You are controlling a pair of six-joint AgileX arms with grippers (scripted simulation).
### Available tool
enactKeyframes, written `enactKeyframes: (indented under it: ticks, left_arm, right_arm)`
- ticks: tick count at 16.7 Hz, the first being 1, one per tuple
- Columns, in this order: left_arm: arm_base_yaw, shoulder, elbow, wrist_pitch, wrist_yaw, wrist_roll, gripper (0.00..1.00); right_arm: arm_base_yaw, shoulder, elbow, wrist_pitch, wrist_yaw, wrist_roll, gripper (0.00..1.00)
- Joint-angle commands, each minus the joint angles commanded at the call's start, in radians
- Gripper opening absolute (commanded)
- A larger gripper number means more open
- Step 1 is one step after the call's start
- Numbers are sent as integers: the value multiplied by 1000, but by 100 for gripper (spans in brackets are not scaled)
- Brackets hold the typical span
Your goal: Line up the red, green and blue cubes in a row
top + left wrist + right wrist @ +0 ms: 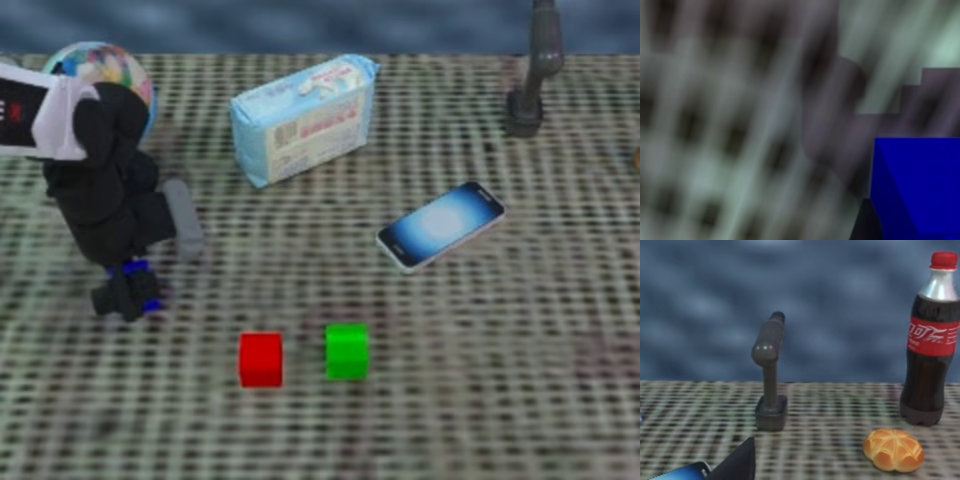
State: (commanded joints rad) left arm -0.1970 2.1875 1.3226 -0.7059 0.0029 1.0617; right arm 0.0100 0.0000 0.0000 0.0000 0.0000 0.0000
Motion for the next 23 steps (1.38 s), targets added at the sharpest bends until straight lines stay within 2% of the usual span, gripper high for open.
enactKeyframes:
  ticks: [5, 11, 17, 20, 23]
  left_arm:
    - [-4, -50, 15, -57, 15, -15, 0]
    - [16, -145, 116, -260, 14, -22, 0]
    - [10, -155, 130, -279, 14, -20, 0]
    - [-58, -109, 198, -314, 14, -53, 0]
    - [-217, -27, 340, -381, 13, -127, 0]
  right_arm:
    - [0, 0, 0, 0, 0, 0, 100]
    - [0, 0, 0, 0, 0, 0, 100]
    - [0, 0, 0, 0, 0, 0, 100]
    - [0, 0, 0, 0, 0, 0, 100]
    - [0, 0, 0, 0, 0, 0, 100]
